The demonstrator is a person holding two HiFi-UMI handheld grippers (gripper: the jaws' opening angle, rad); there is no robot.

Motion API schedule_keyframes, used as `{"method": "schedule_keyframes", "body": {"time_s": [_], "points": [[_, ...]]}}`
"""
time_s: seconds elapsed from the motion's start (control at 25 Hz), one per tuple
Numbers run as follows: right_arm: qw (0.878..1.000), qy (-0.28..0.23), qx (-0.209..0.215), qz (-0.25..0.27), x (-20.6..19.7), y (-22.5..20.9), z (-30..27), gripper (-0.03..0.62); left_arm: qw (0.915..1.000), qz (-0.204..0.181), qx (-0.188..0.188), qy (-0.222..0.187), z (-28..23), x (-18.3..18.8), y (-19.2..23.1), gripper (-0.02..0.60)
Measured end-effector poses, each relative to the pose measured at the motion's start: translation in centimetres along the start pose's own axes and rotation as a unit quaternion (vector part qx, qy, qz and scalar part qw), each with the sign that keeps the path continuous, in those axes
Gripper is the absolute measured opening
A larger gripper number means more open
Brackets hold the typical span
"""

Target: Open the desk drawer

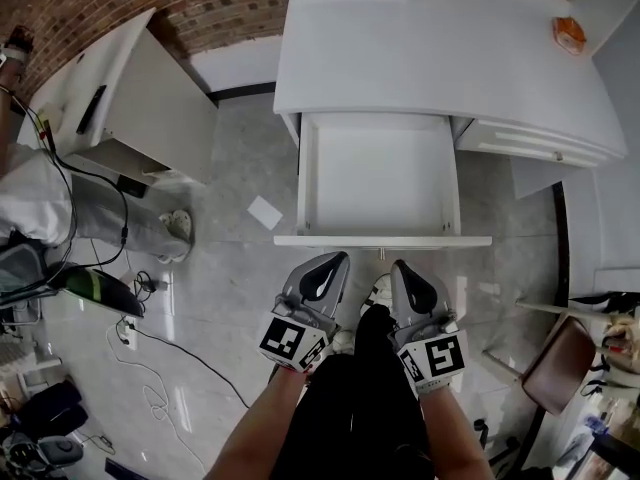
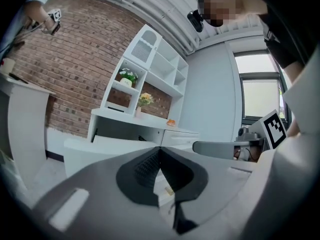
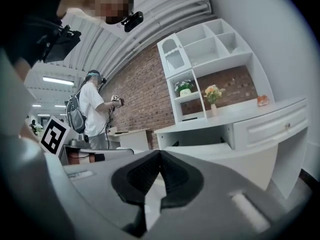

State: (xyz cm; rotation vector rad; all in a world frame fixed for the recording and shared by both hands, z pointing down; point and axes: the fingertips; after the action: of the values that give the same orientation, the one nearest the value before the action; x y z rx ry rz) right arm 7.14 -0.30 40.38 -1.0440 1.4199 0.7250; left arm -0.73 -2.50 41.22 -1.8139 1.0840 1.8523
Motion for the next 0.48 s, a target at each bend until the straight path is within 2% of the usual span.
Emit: {"method": "schedule_keyframes", "body": {"time_s": [0.2,0.48], "points": [[1.0,-0.015,0.005,0.018,4.0,-0.2,1.3,0.002,0.9996,-0.01,0.007,-0.027,1.3,4.4,-0.4,0.002],[0.999,-0.034,0.001,0.016,9.8,0.2,3.3,0.002,0.9983,-0.02,0.015,-0.053,3.5,10.4,-1.2,0.002]]}}
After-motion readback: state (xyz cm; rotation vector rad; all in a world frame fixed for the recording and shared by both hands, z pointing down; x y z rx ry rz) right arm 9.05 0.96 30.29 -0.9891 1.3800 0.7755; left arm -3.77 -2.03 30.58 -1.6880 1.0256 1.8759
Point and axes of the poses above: the fingertips, and each gripper's own axes: z backward along the fingers, y to its left, x out of its top
